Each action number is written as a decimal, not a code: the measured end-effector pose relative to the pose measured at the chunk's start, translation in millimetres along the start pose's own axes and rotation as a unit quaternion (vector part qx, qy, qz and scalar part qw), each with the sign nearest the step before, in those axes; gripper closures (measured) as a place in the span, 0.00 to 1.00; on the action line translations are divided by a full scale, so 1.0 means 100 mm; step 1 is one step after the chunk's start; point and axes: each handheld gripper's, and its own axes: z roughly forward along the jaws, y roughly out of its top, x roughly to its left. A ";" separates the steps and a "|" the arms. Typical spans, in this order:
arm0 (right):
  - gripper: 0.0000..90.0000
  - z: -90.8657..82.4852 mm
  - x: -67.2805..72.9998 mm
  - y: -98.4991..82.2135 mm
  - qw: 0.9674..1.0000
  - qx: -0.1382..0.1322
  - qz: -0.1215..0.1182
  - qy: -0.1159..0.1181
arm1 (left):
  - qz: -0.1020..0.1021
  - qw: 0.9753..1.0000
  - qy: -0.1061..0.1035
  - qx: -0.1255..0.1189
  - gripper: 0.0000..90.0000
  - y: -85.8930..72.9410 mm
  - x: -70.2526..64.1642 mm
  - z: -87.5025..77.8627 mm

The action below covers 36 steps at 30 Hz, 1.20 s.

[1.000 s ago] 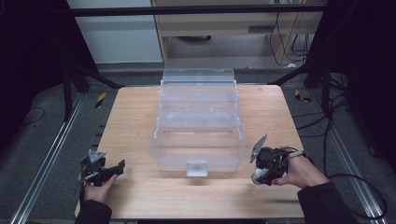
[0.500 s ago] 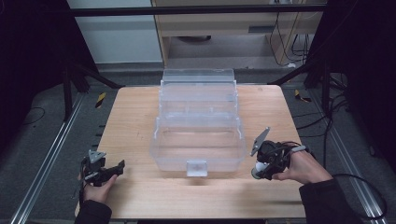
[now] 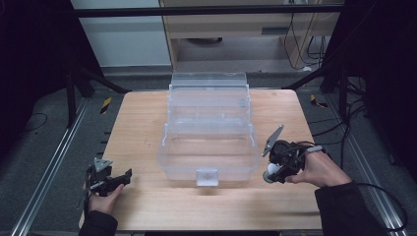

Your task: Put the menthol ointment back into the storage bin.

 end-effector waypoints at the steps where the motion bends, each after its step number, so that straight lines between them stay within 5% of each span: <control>1: 0.56 -0.01 0.00 0.02 1.000 0.001 0.000 0.001 | -0.001 1.000 -0.001 0.000 0.22 0.00 0.00 0.00; 16: 0.56 -0.14 -0.14 0.23 1.000 0.012 0.004 0.007 | -0.001 1.000 -0.002 0.001 0.22 0.00 0.00 0.01; 36: 0.56 -0.20 -0.31 0.55 1.000 -0.010 -0.002 0.001 | 0.000 1.000 -0.002 0.000 0.22 0.01 0.00 0.01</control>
